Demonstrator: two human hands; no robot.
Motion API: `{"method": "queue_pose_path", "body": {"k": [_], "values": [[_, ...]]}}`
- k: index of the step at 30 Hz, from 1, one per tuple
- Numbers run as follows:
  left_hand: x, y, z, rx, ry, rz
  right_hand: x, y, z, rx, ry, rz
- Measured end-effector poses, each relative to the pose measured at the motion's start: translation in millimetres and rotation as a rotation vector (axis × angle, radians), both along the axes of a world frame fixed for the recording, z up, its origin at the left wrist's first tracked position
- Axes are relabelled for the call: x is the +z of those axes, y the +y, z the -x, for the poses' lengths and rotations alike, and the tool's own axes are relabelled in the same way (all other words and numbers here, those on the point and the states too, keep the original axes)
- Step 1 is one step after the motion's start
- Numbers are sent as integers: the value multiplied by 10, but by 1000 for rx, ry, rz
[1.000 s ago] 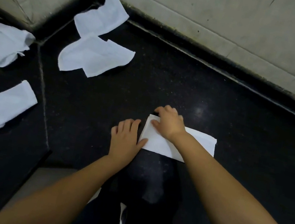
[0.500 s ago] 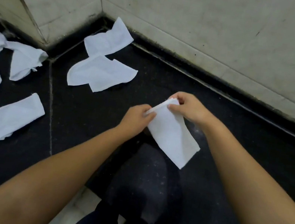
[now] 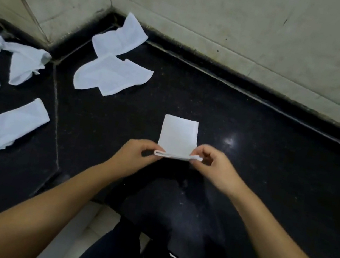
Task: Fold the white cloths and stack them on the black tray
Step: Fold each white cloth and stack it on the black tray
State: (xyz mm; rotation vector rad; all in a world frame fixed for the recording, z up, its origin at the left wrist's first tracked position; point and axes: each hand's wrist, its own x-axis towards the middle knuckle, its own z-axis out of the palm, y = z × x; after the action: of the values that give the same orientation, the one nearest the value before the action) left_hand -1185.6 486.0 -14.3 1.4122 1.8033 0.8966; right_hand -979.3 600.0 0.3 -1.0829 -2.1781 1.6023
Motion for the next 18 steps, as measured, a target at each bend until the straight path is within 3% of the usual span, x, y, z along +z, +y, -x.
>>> {"method": "queue_pose_path", "body": {"k": [3, 7, 14, 18], "values": [[-283, -302, -83, -67, -31, 161, -357, -365, -217, 61, -99, 53], [-404, -467, -138, -102, -15, 191, -492, -485, -350, 76, -126, 118], [-278, 118, -64, 157, -32, 93, -352, 47, 29, -184, -78, 41], [-336, 516, 52, 235, 107, 155, -439, 364, 323, -330, -160, 3]]}}
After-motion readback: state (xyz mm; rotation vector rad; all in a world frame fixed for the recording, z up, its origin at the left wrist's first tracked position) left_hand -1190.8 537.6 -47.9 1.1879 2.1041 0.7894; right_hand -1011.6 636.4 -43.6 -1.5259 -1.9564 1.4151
